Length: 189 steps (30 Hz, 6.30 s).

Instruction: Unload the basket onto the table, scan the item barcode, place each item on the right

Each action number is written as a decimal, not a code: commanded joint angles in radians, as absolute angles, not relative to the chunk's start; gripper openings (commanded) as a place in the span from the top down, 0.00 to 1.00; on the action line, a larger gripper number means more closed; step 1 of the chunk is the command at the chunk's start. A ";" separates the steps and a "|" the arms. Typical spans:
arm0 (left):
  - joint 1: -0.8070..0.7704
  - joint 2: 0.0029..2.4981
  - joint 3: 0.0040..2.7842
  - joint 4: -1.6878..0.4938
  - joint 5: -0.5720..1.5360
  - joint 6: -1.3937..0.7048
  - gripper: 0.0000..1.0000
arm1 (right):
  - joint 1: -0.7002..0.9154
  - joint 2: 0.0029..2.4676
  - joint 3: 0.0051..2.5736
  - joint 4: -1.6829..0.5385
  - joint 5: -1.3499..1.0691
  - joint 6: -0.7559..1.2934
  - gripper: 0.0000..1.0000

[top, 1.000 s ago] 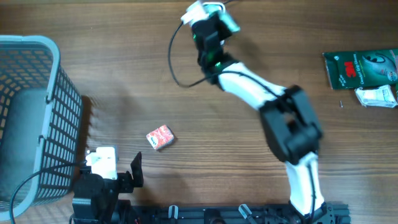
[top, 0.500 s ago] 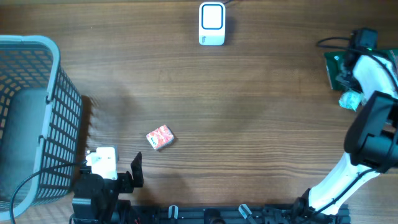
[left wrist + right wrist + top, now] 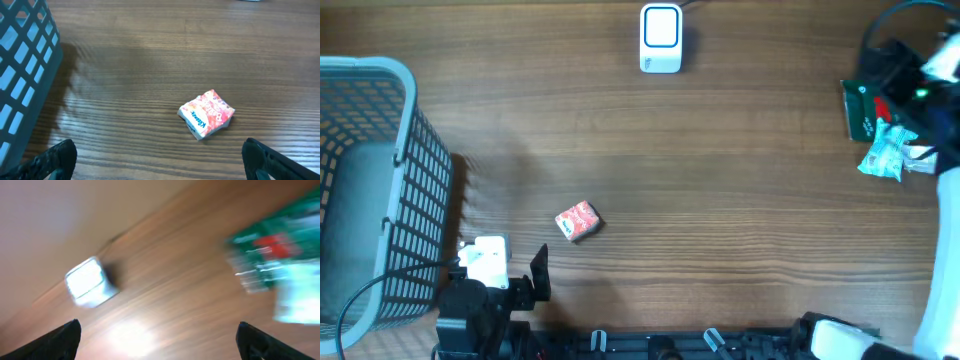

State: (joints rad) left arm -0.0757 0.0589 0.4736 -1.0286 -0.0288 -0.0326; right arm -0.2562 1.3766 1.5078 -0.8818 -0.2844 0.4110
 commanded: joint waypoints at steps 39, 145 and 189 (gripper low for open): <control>-0.073 0.054 0.471 -1.024 -0.028 -0.038 0.00 | 0.872 2.078 1.284 -0.339 -0.464 0.282 0.96; -0.073 0.054 0.471 -1.024 -0.028 -0.038 0.00 | 0.456 1.711 1.248 -0.352 -1.554 -0.506 0.96; -0.073 0.054 0.471 -1.024 -0.028 -0.038 0.00 | 0.553 2.369 1.748 0.432 0.768 -1.278 0.96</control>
